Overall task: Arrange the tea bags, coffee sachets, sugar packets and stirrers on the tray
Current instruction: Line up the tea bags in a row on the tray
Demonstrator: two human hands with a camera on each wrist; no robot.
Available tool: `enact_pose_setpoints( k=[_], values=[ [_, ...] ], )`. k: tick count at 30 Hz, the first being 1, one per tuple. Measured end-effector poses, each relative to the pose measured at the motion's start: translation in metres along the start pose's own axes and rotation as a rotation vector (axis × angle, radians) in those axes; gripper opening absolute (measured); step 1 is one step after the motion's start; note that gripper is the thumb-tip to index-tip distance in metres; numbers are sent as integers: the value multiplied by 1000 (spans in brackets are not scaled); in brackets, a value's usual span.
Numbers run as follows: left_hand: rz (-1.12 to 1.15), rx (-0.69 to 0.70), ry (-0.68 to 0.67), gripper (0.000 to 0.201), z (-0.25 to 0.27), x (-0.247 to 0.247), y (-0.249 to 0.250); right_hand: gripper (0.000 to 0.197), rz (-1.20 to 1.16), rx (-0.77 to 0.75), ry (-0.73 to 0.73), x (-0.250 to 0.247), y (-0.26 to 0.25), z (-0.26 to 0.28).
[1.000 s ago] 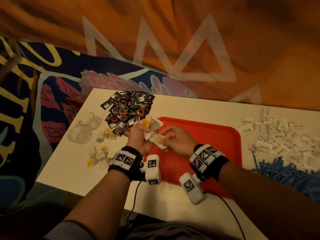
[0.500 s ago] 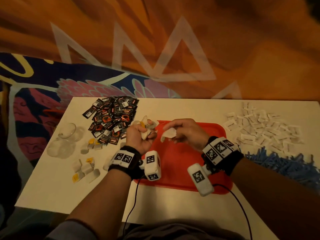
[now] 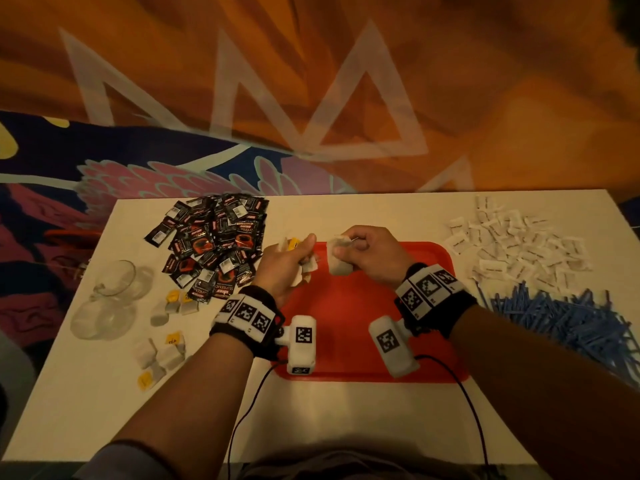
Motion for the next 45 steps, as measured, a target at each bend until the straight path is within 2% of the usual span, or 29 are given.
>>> enact_pose_setpoints(
  k=[2,3,6,10,13,15,17,20,23,25,28,31,34,38,41,43,45],
  values=[
    [-31,46,-47,10,-1,-2,3,17,40,16,28,3,3,-5],
    [-56,64,-82,9,-1,-3,4,19,49,20,44,5,4,-8],
    [-205,117,-129,11,-1,-2,9,23,39,4,63,13,6,-12],
    [-277,183,-6,11,-10,-9,12,29,138,-25,15,21,14,-14],
    [-307,183,-27,14,-15,-13,13,35,132,-44,52,23,20,-16],
    [-349,209,-42,20,-17,-16,13,29,61,-105,104,25,18,-19],
    [-362,232,-26,22,-17,-18,14,20,93,-147,133,26,15,-21],
    [-348,244,-9,11,-18,-21,14,14,153,-74,173,23,16,-27],
    [-336,233,-36,9,-18,-21,15,21,97,-100,78,24,17,-29],
    [-295,228,-10,8,-19,-21,16,18,148,-133,30,29,17,-30],
    [-224,228,63,13,-22,-23,16,13,180,-96,66,34,18,-30],
    [-223,224,76,13,-23,-25,13,9,120,-51,47,40,25,-31],
    [-247,168,96,10,-30,-34,8,14,153,13,43,47,34,-37],
    [-157,-23,240,26,-42,-64,-11,12,187,161,85,56,50,-58],
    [-55,-151,254,21,-41,-86,-27,14,305,295,108,67,69,-85],
    [-48,-186,263,17,-38,-101,-35,5,422,360,101,77,81,-103],
    [-35,-196,275,16,-33,-115,-40,8,424,418,124,85,89,-116]
  ],
)
Point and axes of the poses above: each hand's wrist, its own z-axis away from the middle knuckle, its own x-axis out of the palm, y = z × x, the point moved 2 cm from there along -z, towards the middle knuckle, and after that the axes turned 2 degrees about -z, right-handed, at the moved point
